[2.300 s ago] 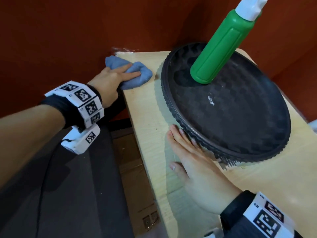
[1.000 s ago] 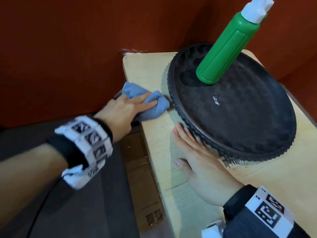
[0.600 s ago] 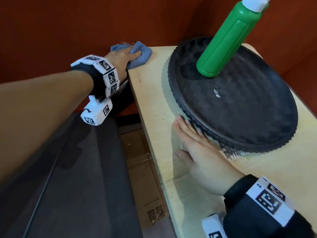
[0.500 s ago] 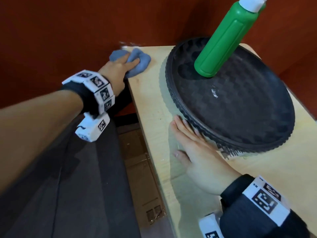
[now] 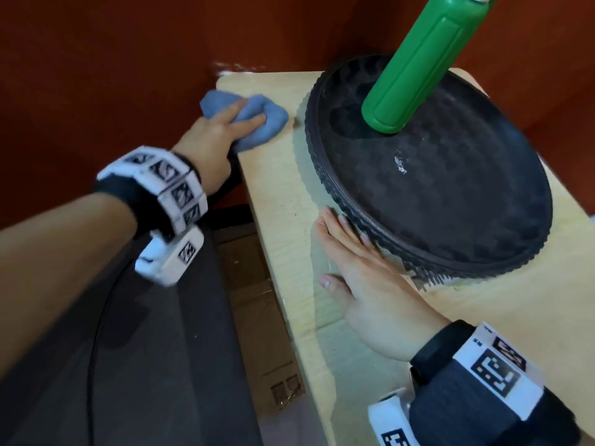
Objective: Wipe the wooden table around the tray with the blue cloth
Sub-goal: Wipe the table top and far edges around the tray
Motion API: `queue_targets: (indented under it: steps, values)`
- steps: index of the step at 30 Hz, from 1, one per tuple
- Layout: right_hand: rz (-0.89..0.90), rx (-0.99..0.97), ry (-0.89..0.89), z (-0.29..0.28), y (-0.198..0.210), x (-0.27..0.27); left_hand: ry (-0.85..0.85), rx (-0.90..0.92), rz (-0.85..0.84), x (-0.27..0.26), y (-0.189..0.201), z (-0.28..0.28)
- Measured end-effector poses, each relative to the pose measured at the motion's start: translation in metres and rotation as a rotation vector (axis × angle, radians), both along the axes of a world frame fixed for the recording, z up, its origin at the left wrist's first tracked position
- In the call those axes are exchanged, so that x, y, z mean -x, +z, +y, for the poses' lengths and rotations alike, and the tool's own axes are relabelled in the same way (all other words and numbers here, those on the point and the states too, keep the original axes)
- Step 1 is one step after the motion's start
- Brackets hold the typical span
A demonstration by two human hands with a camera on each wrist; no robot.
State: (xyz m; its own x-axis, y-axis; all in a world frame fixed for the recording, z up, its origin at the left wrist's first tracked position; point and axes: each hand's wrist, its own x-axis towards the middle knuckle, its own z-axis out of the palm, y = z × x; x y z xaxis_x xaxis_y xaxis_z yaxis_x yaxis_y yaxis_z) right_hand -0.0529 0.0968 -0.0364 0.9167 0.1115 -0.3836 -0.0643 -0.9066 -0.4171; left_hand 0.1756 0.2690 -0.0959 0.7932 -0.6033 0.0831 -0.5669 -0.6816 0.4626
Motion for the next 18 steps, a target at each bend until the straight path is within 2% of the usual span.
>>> queue_targets:
  steps: [3,5,9,12,15,18]
  values:
    - [-0.011,0.01,0.003,0.0,-0.001,0.0,-0.017,0.051,0.013,0.055,-0.004,0.006]
    - [-0.013,0.02,0.011,-0.001,-0.002,0.0,-0.033,0.037,0.02,0.065,-0.004,0.008]
    - [0.019,0.038,0.047,-0.001,-0.003,0.001,-0.111,-0.027,0.02,0.016,0.005,0.01]
    - [0.064,0.064,0.061,0.0,-0.003,0.0,-0.069,-0.115,0.056,-0.019,0.016,0.003]
    - [0.099,0.056,0.061,0.0,-0.002,0.0,-0.066,-0.132,0.043,-0.019,0.015,-0.002]
    - [0.139,0.018,0.059,-0.003,0.001,-0.002,0.006,-0.1,0.059,0.007,0.01,-0.001]
